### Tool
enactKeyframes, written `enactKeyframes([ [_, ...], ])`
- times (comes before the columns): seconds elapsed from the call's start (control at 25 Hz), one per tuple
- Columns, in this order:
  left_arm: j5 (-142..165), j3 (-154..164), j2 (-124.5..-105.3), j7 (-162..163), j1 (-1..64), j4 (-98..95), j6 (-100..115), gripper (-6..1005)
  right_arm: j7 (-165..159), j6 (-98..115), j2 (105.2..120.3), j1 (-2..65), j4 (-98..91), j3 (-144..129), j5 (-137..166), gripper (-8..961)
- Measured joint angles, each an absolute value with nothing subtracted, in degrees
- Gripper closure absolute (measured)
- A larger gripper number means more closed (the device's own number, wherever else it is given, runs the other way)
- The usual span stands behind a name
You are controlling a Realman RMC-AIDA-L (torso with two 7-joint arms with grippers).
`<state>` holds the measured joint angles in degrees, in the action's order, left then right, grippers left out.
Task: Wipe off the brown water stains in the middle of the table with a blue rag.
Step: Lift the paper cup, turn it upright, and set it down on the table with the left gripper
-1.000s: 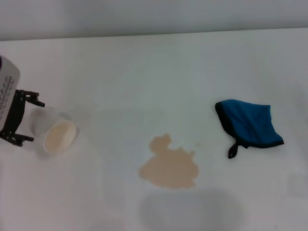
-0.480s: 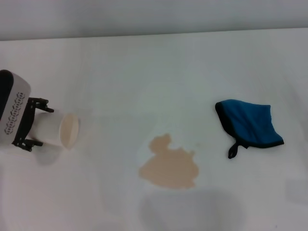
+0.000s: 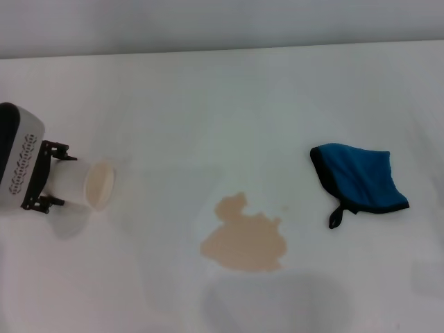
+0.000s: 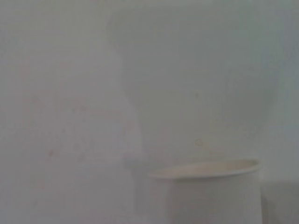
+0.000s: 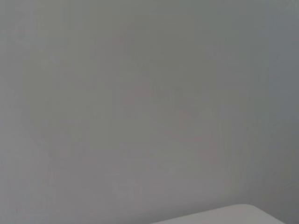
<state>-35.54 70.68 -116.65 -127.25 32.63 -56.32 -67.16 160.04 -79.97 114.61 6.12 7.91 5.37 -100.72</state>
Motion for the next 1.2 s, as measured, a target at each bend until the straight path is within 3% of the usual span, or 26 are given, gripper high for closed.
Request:
enactKeyframes([
  [0.6,-51.1,63.7,-118.78,-127.4,28.3,-60.3,-66.5,327,160.1,-79.4,114.55,6.6,5.3,3.7,-100.6,96],
  [1.2,-113.9,82.0,-119.30,-148.9,9.8,-51.3,-54.5,296,154.7,-77.7,114.48,8.8,-8.5,2.6,-100.4,97],
])
